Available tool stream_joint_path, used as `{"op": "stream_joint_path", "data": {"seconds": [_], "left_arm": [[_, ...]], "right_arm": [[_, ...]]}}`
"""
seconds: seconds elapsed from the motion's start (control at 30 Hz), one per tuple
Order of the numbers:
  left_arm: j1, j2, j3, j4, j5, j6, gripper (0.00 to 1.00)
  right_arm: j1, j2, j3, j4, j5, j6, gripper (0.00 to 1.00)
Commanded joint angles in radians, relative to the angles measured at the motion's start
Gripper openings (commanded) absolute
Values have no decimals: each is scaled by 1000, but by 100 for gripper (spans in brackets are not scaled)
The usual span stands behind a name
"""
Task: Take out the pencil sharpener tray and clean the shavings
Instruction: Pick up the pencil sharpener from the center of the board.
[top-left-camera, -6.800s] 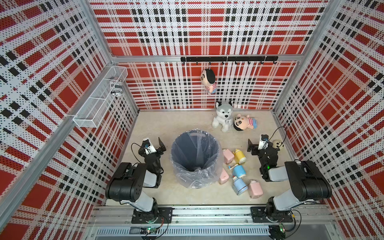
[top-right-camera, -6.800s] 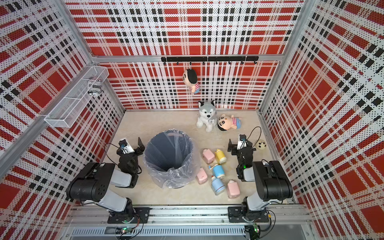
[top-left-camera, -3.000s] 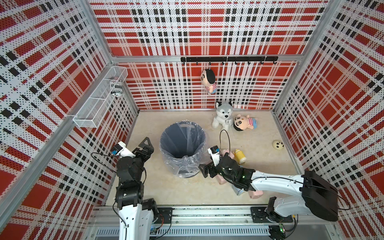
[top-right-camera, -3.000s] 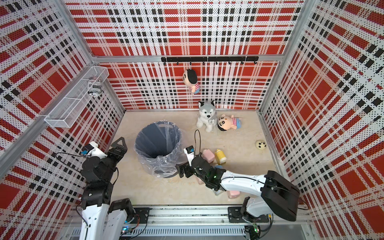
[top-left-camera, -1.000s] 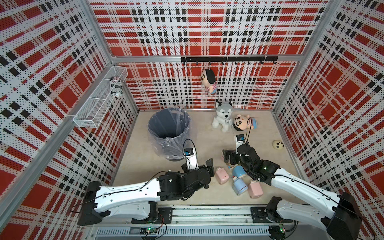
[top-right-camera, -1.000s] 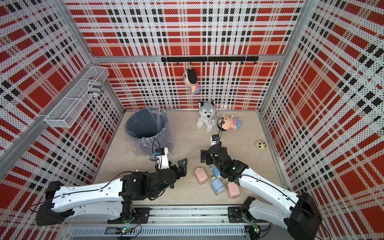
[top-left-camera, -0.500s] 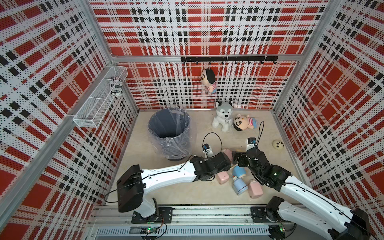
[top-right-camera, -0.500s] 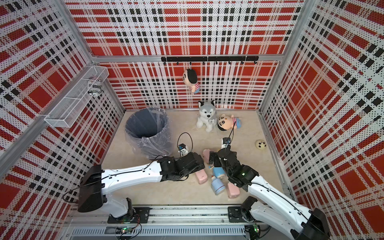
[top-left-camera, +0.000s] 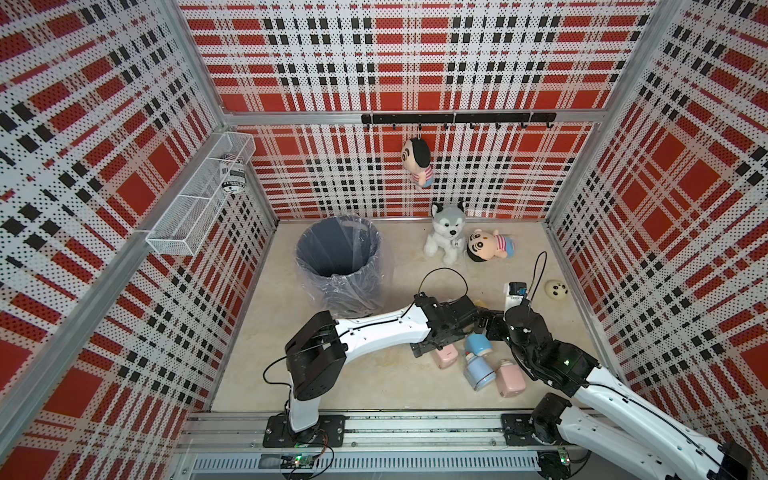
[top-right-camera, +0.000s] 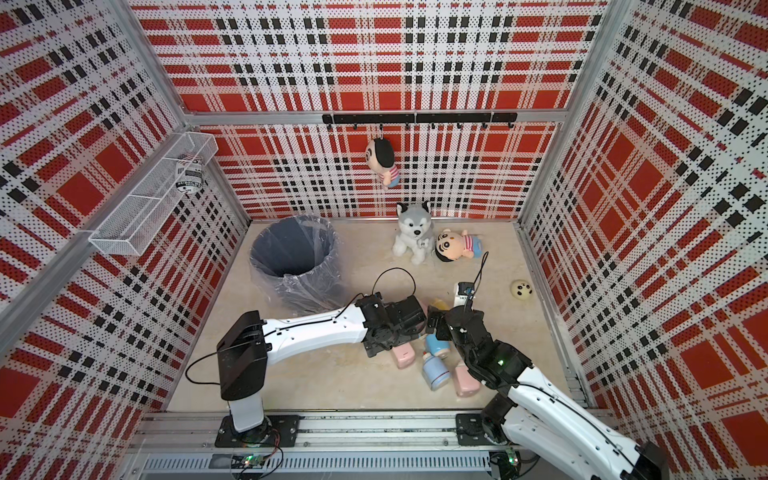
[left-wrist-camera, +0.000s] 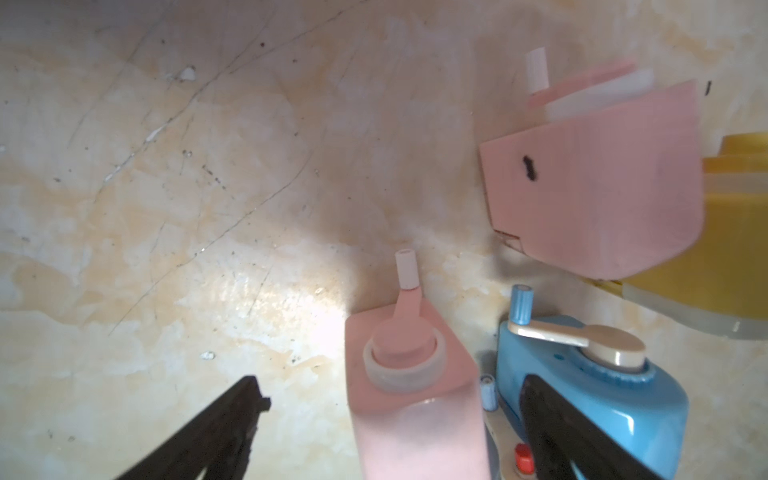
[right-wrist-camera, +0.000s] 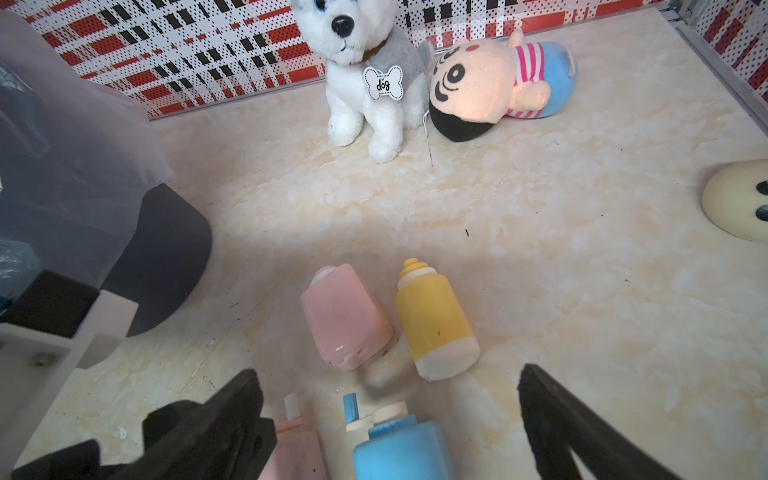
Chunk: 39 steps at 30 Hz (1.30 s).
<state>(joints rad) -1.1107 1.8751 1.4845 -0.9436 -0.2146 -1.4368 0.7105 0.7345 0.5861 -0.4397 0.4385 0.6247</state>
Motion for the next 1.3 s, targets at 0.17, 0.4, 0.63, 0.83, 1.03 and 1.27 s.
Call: {"op": "stream_joint_path", "data": {"seconds": [0.17, 0.4, 0.63, 0.83, 1.03, 1.27], "left_arm": [[44, 19, 19, -21, 53, -63, 99], [29, 86, 65, -19, 110, -76, 97], [11, 112, 63, -22, 121, -102, 91], [7, 133, 77, -26, 123, -104, 87], [10, 160, 93, -42, 116, -100, 78], [9, 167, 102, -42, 111, -99, 70]], "right_arm": [[-7, 0, -31, 16, 3, 13, 100], [-8, 10, -47, 26, 6, 20, 100], [-7, -44, -66, 11, 24, 24, 100], [-7, -70, -76, 6, 22, 24, 100], [-8, -70, -89, 15, 10, 24, 100], [-7, -60, -94, 25, -2, 15, 100]]}}
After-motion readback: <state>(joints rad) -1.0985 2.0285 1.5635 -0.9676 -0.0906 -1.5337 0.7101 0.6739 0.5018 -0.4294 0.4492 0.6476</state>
